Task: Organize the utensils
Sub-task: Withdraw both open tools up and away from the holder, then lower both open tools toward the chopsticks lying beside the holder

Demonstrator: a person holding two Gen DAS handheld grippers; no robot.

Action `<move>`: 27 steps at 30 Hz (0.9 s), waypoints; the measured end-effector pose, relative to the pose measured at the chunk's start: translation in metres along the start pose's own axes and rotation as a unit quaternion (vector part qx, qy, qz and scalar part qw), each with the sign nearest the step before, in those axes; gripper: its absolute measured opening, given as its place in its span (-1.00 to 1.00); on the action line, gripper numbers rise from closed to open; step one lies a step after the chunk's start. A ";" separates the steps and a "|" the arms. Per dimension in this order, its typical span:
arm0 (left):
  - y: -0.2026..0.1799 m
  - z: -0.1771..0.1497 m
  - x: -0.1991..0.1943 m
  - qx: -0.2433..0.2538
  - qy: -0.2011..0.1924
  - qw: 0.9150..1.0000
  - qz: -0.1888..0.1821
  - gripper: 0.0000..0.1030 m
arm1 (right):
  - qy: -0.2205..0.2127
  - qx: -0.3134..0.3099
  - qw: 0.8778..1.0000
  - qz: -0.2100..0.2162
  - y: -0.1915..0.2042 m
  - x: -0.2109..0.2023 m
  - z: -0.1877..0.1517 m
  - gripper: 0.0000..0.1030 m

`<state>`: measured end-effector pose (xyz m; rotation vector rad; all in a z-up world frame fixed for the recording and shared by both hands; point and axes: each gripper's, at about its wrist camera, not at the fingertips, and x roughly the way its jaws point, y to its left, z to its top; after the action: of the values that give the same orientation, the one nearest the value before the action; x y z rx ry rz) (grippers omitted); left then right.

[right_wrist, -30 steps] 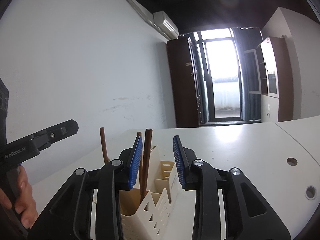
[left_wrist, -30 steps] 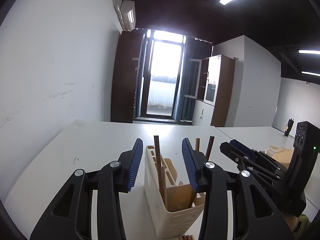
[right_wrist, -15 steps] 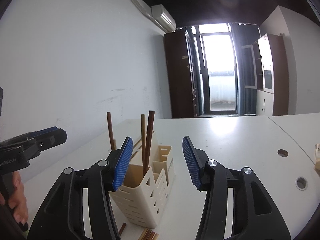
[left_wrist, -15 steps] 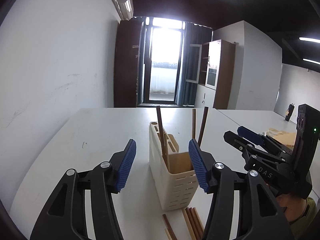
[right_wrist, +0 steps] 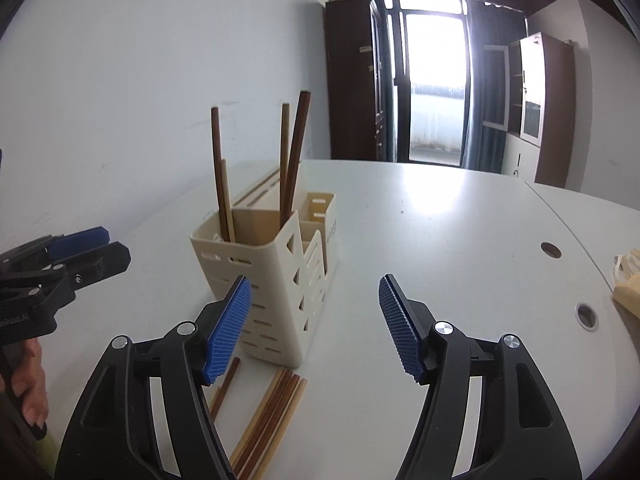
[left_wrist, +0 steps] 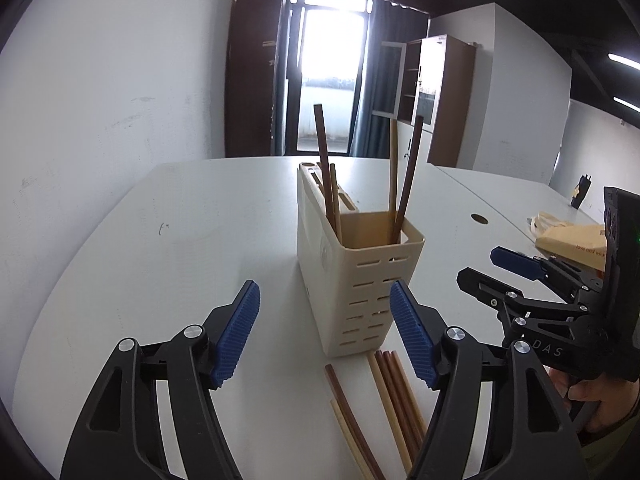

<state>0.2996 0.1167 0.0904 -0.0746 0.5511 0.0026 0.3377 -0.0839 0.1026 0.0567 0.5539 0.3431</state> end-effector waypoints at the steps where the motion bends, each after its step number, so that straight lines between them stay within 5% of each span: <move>1: 0.000 -0.003 0.002 0.001 0.007 1.000 0.002 0.31 | 0.008 0.001 1.000 -0.002 0.001 0.000 -0.004 0.29; 12: 0.005 -0.030 0.024 -0.024 0.096 0.995 -0.004 0.35 | 0.108 0.029 0.994 0.009 -0.007 0.025 -0.022 0.35; 27: 0.023 -0.078 0.077 -0.051 0.248 0.967 -0.012 0.27 | 0.221 0.051 0.974 0.020 -0.012 0.062 -0.049 0.35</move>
<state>0.3242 0.1328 -0.0174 -0.1860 1.0523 -0.0125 0.3652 -0.0764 0.0281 0.0914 1.0134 0.3680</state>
